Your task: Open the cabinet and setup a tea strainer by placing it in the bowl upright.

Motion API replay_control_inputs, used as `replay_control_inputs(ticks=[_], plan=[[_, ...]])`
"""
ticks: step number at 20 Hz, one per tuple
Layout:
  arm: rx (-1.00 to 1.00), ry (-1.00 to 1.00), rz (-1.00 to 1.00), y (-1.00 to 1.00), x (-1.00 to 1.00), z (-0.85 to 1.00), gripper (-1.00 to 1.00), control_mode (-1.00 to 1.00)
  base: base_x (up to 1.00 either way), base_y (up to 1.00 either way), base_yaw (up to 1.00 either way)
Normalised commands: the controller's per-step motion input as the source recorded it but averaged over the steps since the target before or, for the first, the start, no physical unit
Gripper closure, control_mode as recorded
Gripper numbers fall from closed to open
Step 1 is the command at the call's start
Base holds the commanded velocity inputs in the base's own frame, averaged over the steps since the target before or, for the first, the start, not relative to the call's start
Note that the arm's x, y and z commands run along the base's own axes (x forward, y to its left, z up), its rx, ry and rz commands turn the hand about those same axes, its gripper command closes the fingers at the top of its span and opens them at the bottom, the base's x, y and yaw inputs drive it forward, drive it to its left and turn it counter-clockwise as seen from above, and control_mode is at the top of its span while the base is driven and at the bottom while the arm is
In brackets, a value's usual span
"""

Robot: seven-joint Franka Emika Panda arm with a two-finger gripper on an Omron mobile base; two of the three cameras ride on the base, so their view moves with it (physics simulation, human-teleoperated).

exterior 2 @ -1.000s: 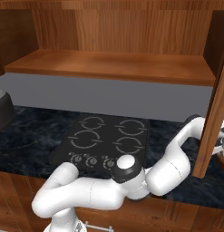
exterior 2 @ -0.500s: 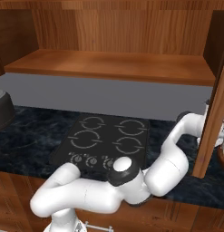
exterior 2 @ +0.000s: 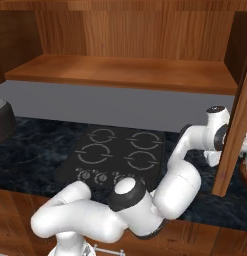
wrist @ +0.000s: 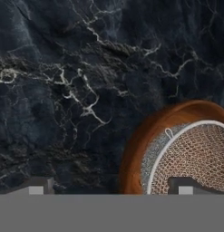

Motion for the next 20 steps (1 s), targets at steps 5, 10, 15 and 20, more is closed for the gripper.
replay_control_inputs(ticks=[5, 10, 15, 20], plan=[[-0.1, 0.0, 0.08, 0.33, -0.66, 0.0, -1.0, -1.0, 0.0, 0.0, 0.0], [-0.11, 0.01, 0.13, 0.46, -0.78, 0.09, -1.0, -1.0, 0.0, 0.0, 0.0], [-0.09, 0.08, 0.15, 0.75, -0.74, 0.37, -1.0, -1.0, 0.0, 0.0, 0.0], [-0.08, 0.11, 0.18, 0.83, -0.64, 0.44, -1.0, -1.0, 0.0, 0.0, 0.0]])
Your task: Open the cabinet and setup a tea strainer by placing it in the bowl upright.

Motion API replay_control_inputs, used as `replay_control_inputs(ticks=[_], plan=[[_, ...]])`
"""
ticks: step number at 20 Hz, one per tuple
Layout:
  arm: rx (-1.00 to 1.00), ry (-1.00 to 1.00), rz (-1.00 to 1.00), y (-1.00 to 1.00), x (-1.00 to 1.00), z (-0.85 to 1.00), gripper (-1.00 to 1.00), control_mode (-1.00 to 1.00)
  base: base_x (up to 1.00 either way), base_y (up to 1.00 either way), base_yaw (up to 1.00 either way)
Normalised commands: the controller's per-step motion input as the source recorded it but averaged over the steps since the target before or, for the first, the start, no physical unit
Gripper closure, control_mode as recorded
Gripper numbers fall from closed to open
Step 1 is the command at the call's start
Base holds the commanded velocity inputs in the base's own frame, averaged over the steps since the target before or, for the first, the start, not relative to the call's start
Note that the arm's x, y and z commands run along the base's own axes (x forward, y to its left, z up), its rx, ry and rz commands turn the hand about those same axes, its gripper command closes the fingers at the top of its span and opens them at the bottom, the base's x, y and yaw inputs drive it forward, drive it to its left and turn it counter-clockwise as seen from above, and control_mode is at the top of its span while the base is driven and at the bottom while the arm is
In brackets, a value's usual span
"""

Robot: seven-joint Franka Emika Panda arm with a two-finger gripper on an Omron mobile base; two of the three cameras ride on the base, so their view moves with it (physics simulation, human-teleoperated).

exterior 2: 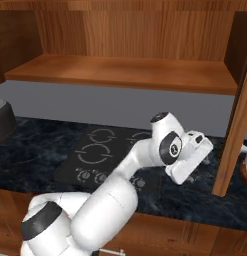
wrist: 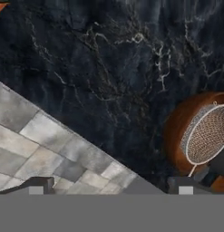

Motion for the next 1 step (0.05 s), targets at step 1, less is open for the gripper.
replay_control_inputs(ticks=[1], plan=[[-0.07, 0.11, 0.21, 0.71, -0.61, 0.46, -1.0, -1.0, 0.0, 0.0, 0.0]])
